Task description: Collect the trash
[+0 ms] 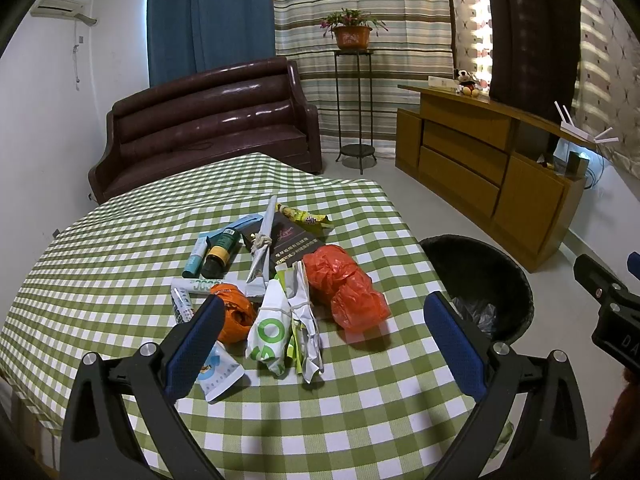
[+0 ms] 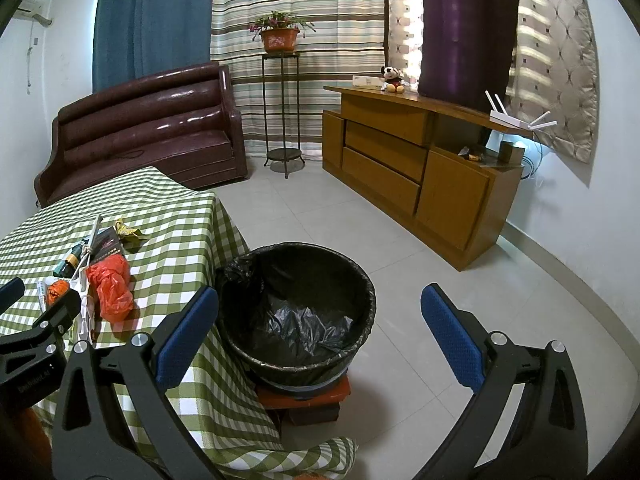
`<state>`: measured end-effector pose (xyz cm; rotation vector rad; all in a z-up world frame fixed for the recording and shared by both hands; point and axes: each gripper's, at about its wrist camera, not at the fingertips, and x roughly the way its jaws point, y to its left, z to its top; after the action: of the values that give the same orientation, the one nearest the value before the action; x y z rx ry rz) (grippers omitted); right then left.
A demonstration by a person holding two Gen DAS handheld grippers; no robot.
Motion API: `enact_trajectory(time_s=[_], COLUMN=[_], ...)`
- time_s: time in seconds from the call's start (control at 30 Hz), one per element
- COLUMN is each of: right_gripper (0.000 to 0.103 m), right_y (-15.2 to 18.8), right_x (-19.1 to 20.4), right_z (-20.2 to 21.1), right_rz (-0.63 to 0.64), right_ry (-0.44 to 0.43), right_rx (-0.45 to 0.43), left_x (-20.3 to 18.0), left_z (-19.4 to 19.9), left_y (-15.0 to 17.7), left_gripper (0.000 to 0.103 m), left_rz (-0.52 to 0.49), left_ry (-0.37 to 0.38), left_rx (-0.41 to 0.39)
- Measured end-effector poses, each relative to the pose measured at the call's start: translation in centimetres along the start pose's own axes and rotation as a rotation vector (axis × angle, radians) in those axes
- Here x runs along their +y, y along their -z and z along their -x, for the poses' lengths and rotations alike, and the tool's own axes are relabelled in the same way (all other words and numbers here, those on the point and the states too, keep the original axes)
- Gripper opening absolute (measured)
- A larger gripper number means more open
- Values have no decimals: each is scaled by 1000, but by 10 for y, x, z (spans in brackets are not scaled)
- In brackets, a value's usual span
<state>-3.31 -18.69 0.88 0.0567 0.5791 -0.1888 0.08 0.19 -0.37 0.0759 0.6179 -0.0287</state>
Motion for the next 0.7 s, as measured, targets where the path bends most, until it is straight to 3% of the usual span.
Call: enact_trajectory(time_s=[0.7], right_gripper=[99], right_y=[-1], right_x=[-2], right_z=[0], right_rz=[-3], right_ry=[-2], right_rx=[2], left_x=[3], left_z=[-1], left_y=[6], left_gripper=[97], left_rz=[-1], left_ry=[-1], left_rx=[4])
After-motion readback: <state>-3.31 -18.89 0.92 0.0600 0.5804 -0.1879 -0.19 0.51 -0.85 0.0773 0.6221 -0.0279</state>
